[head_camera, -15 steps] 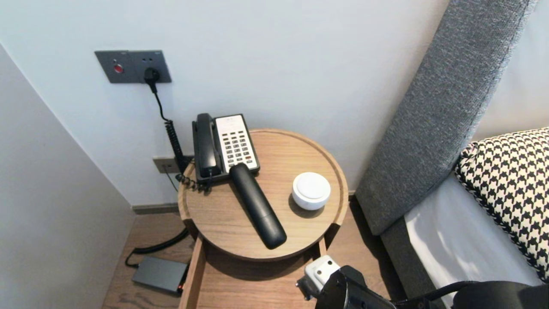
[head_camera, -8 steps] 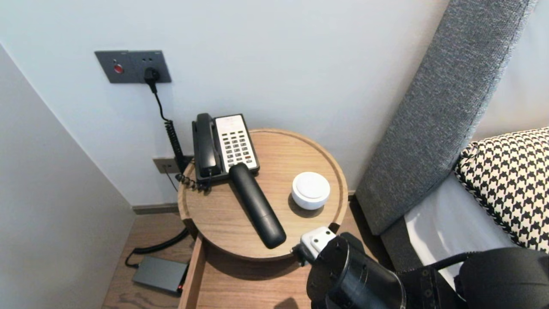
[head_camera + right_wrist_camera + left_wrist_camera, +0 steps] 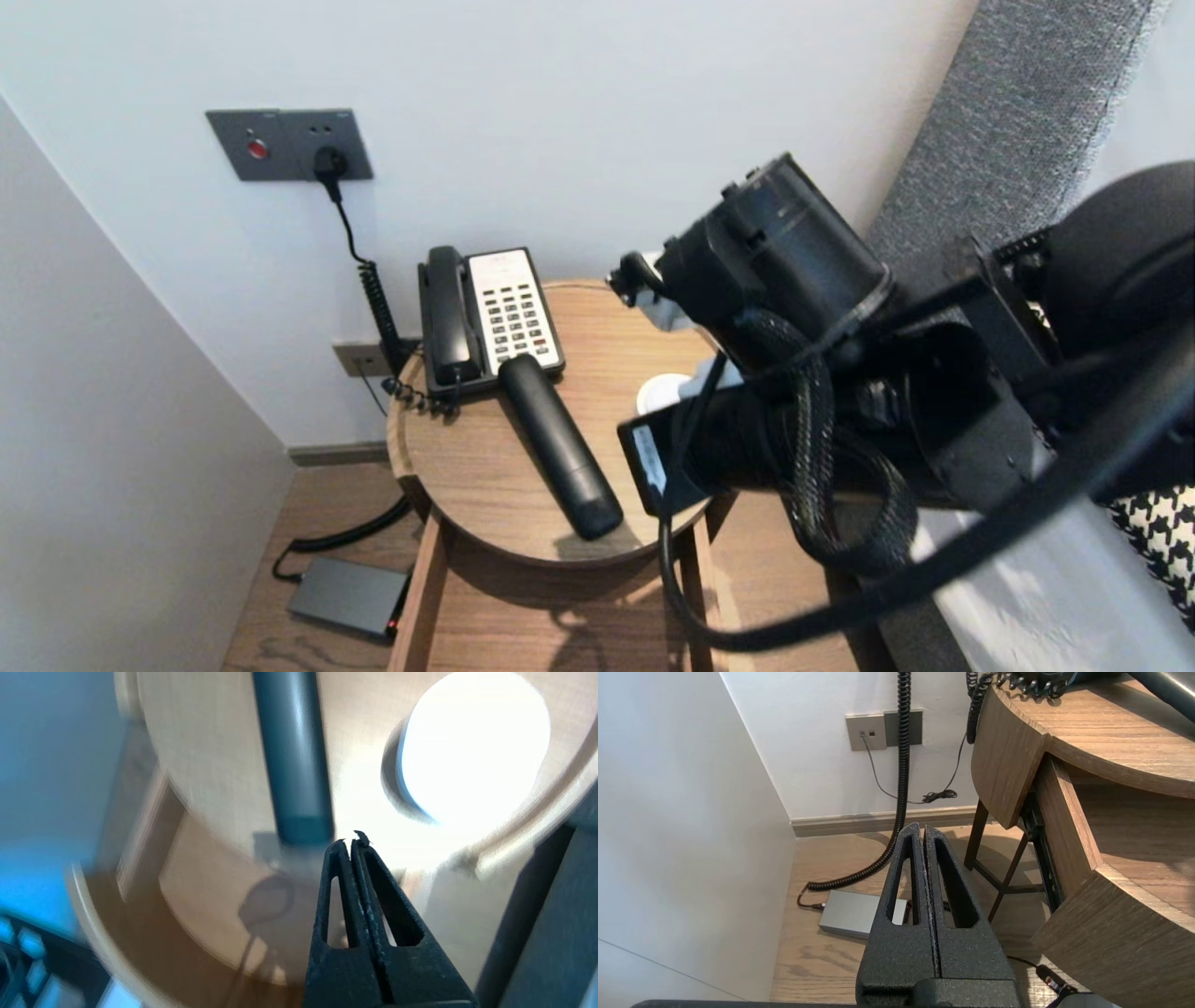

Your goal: Put the remote controls on the table in the drawer one by one

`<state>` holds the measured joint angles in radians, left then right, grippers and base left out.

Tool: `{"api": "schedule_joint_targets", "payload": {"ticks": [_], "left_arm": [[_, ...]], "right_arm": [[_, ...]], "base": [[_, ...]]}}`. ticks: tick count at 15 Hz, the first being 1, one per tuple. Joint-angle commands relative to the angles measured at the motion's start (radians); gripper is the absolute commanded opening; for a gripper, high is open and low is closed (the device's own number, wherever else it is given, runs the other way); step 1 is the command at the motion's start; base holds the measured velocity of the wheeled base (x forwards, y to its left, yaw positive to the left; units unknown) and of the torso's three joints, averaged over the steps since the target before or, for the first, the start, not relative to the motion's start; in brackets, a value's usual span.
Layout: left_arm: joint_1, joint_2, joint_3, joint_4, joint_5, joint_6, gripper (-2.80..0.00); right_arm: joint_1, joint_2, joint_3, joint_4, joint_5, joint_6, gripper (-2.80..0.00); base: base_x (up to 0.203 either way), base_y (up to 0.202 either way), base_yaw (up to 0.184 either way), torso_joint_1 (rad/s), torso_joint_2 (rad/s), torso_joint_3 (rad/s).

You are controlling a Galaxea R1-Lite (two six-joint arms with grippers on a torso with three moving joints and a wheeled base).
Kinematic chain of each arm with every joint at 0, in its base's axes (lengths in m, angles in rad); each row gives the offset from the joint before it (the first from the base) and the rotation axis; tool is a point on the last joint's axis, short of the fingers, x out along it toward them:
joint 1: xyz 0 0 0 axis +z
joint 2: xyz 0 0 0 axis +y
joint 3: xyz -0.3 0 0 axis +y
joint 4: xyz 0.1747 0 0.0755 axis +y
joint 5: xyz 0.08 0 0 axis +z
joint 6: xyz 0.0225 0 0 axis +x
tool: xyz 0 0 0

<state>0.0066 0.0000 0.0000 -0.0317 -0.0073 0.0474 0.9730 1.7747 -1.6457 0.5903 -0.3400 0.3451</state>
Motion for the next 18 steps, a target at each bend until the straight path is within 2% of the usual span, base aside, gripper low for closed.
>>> {"api": "schedule_joint_targets", "payload": {"ticks": [1,3,6,7,18], "left_arm": [[0.0,-0.002,0.012,-0.001,0.0,0.0,-2.8],[0.0,-0.002,0.012,-0.001,0.0,0.0,-2.8],[0.0,-0.002,0.012,-0.001,0.0,0.0,-2.8],[0.001,-0.002,0.012,-0.001,0.0,0.0,-2.8],[0.0,-0.002,0.012,-0.001,0.0,0.0,-2.8]], "right_arm": [[-0.042,0.149,-0.224,0.056,-0.002,-0.013,-2.8],[-0.057,0.221,-0.298,0.083,-0.002,-0.048,-2.8],[-0.054,0.26,-0.293,0.026,-0.004,-0.076,-2.8],[-0.051,0.263,-0.293,0.015,-0.004,-0.078,0.0],[-0.025,0.334,-0.293,-0.043,-0.007,-0.095,0.0]], "base": [[0.0,0.0,0.0,0.0,0.0,0.0],[0.0,0.0,0.0,0.0,0.0,0.0],[0.0,0.0,0.0,0.0,0.0,0.0],[0.0,0.0,0.0,0.0,0.0,0.0],[0.0,0.0,0.0,0.0,0.0,0.0]]}}
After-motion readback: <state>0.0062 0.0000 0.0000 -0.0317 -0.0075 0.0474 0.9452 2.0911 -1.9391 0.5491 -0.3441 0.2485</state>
